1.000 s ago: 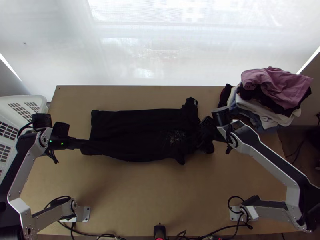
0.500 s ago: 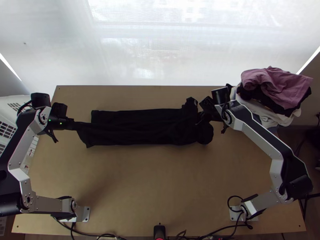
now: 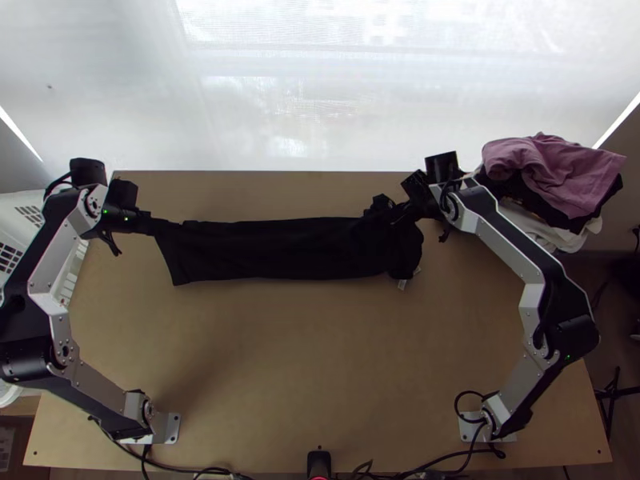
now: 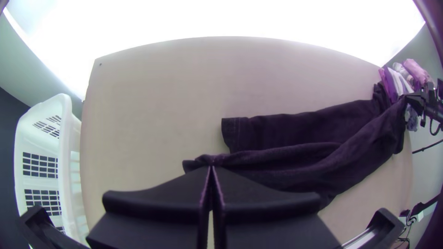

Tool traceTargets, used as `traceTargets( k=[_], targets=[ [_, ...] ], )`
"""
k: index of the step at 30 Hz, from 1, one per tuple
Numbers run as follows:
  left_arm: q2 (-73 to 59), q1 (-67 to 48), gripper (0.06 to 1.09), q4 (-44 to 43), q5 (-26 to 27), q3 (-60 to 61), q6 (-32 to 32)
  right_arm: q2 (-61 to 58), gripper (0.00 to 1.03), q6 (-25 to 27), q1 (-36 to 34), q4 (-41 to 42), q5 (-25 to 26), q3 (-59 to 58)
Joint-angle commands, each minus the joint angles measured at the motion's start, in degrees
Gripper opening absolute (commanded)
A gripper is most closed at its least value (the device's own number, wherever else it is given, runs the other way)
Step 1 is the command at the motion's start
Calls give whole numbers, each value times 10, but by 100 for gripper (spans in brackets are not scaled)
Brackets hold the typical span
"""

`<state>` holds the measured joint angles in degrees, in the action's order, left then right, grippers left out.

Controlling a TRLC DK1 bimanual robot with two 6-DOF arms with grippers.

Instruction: Fold the t-shirt

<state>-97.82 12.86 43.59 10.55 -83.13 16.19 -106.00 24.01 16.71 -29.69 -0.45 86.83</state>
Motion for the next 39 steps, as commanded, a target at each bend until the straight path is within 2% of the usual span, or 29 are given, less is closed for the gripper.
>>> traceTargets(
  k=[1,12,24,26,27,28,29,30,31,32,36,39],
  targets=[
    [-67,-10,9,0,1,-61,-5,-61,3,-2,-20,-1,2,61],
    [-163,-29,9,7,-1,-157,-26,-142,3,-12,-39,-2,2,143],
    [-243,-52,9,18,-3,-199,-37,-161,4,-39,-52,-6,2,130],
    [-248,-52,12,18,-6,-207,-49,-156,24,-54,-53,-8,2,130],
    [-246,-52,26,18,-8,-211,-37,-152,38,-65,-53,-8,2,130],
    [-244,-50,43,20,-7,-215,-26,-146,58,-78,-52,-8,2,130],
    [-238,-48,48,21,-6,-215,-26,-138,79,-90,-50,-10,2,128],
    [-232,-44,52,18,-6,-215,-28,-131,94,-99,-48,-11,2,127],
    [-225,-40,59,16,-6,-216,-30,-121,99,-109,-42,-12,2,124],
    [-218,-35,65,18,-6,-216,-34,-113,99,-111,-36,-16,2,121],
    [-176,-21,73,71,5,-211,-52,-67,98,-113,-5,-22,2,107],
    [-120,-17,86,99,33,-162,-53,-38,98,-112,28,-33,2,109]
  ],
)
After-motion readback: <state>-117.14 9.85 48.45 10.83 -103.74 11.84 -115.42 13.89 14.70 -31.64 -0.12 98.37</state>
